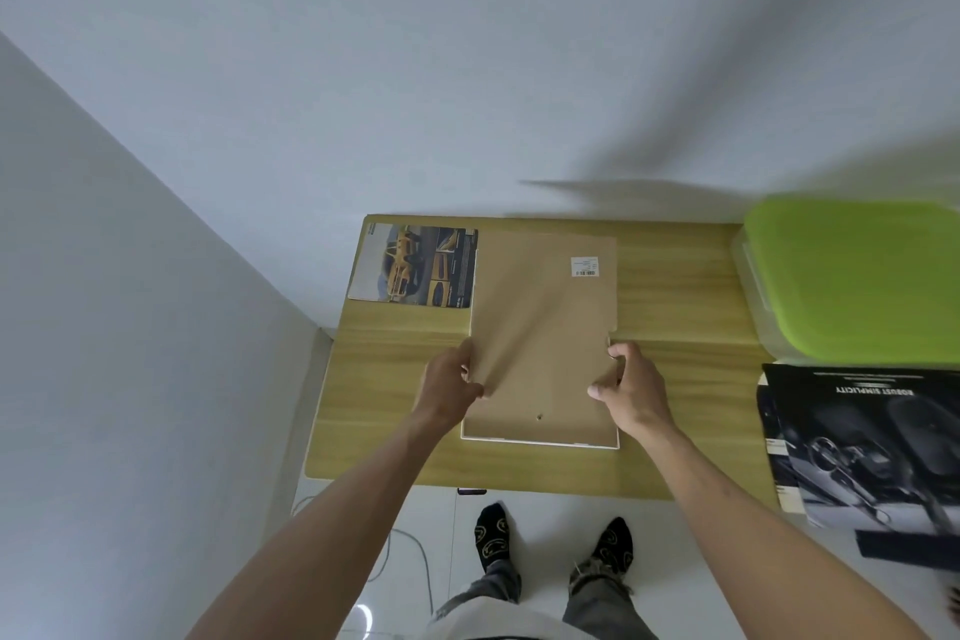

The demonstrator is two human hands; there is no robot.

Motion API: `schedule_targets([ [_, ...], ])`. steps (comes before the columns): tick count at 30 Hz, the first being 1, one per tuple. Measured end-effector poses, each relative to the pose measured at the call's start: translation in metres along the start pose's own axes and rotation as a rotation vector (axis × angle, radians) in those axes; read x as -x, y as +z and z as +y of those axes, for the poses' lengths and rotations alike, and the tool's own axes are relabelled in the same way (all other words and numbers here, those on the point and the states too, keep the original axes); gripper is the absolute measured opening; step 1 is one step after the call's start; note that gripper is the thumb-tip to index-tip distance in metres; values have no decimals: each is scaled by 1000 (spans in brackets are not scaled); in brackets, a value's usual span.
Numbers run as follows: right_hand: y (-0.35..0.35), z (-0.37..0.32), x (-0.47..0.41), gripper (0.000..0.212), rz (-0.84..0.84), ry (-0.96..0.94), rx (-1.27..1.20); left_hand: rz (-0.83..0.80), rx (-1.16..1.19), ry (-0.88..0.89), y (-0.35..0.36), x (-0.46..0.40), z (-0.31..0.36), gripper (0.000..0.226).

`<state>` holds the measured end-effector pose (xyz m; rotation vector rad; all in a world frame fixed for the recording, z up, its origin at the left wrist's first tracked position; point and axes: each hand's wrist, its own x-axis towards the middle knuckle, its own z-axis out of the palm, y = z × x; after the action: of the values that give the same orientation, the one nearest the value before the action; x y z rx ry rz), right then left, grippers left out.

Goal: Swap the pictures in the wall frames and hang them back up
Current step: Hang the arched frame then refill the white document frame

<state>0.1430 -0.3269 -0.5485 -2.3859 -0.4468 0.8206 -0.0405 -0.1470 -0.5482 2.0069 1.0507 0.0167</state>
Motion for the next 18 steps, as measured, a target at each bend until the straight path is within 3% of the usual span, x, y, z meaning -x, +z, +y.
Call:
schedule_targets([
  [4,2,2,-1,62,-2,-1,53,-9,-42,-44,2,-1,-3,68],
  [10,7,2,-1,58,-12,25,190,-77,-134,-107,8,-8,-8,55],
  [18,7,-8,-3,48,-56,-76,496,-188,-349,-15,3,-20,-1,49],
])
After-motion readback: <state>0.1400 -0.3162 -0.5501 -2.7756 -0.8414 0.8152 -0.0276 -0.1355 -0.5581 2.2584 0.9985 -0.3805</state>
